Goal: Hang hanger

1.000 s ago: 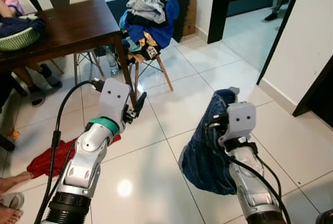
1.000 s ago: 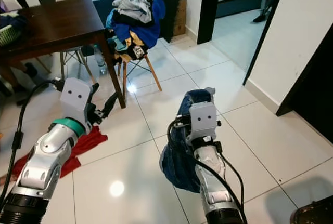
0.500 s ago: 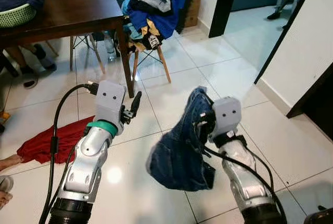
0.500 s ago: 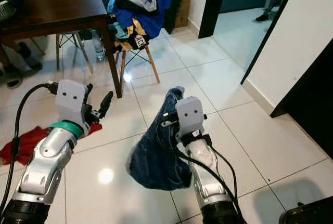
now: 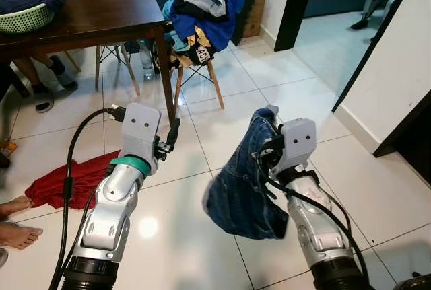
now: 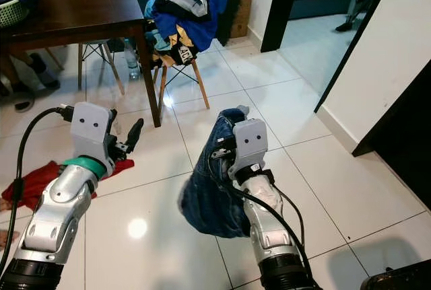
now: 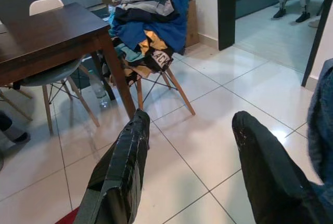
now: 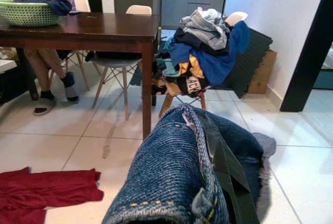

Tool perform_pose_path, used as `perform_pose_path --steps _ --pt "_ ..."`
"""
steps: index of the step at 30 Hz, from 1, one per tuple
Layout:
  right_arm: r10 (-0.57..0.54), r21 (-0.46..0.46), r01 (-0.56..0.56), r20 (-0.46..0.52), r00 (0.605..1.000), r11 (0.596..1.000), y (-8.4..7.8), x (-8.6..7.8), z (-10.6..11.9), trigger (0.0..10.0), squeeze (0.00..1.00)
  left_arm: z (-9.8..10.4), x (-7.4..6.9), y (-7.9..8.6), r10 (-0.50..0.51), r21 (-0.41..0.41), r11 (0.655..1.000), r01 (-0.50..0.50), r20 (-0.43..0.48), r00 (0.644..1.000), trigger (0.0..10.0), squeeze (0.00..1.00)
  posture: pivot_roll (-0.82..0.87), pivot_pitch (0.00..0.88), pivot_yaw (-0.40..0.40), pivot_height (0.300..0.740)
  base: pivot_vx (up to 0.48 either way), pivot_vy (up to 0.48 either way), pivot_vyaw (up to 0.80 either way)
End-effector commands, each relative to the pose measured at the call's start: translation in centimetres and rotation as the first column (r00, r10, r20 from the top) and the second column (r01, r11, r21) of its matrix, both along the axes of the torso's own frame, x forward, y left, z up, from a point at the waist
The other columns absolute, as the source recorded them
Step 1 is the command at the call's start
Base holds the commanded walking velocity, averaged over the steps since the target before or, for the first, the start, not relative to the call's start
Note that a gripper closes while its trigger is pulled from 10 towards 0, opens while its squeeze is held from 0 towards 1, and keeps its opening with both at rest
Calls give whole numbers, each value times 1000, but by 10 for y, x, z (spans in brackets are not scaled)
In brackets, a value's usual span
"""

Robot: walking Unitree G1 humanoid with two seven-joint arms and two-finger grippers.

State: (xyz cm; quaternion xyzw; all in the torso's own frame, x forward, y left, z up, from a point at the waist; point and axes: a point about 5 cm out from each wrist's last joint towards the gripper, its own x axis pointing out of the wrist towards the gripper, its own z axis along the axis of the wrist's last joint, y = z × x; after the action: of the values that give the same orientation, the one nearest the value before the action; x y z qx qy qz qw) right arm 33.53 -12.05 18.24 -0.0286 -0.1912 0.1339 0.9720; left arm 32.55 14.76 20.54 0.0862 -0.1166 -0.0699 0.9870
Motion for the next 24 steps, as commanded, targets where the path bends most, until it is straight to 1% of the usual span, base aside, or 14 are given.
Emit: perform_pose_path --steps 1,3,4,7,8,9,10,15,19,24 --pt "19 23 -19 14 1000 1000 5 -3 2 10000 0 -4 -3 5 25 7 1000 -25 -7 1000 10000 0 -30 108 19 740 0 0 0" --pt "29 28 -29 14 999 999 8 -2 1 10000 0 -3 -4 7 34 5 999 -34 5 999 10000 0 -30 108 19 740 0 0 0" --pt "34 21 -35 15 999 999 8 -1 2 10000 0 -4 -5 6 40 3 999 -40 2 999 10000 0 -21 123 24 740 0 0 0" --pt "43 14 -43 17 999 999 7 1 4 10000 0 -4 -6 5 45 2 999 -45 -6 999 10000 0 -21 123 24 740 0 0 0" --pt "41 6 -41 22 999 999 4 3 6 10000 0 -5 -7 2 30 13 999 -30 -5 1000 10000 0 -12 104 17 740 0 0 0" --pt "41 6 -41 22 999 999 4 3 6 10000 0 -5 -7 2 30 13 999 -30 -5 1000 10000 0 -12 104 17 740 0 0 0" --pt "26 9 -26 24 999 1000 1 5 7 10000 0 -6 -8 2 30 21 999 -29 -6 1000 10000 0 -4 99 12 740 0 0 0" --pt "13 15 -13 21 1000 1000 -2 7 7 10000 0 -5 -9 5 46 20 999 -46 -1 999 10000 0 19 108 -3 740 0 0 0" --pt "28 22 -28 3 1000 999 5 5 2 10000 0 -6 -14 12 75 25 997 -75 0 997 10000 0 40 105 -6 740 0 0 0" --pt "39 25 -39 1 999 999 7 7 2 10000 0 -7 -16 13 83 29 996 -83 0 997 10000 0 42 109 -16 740 0 0 0"
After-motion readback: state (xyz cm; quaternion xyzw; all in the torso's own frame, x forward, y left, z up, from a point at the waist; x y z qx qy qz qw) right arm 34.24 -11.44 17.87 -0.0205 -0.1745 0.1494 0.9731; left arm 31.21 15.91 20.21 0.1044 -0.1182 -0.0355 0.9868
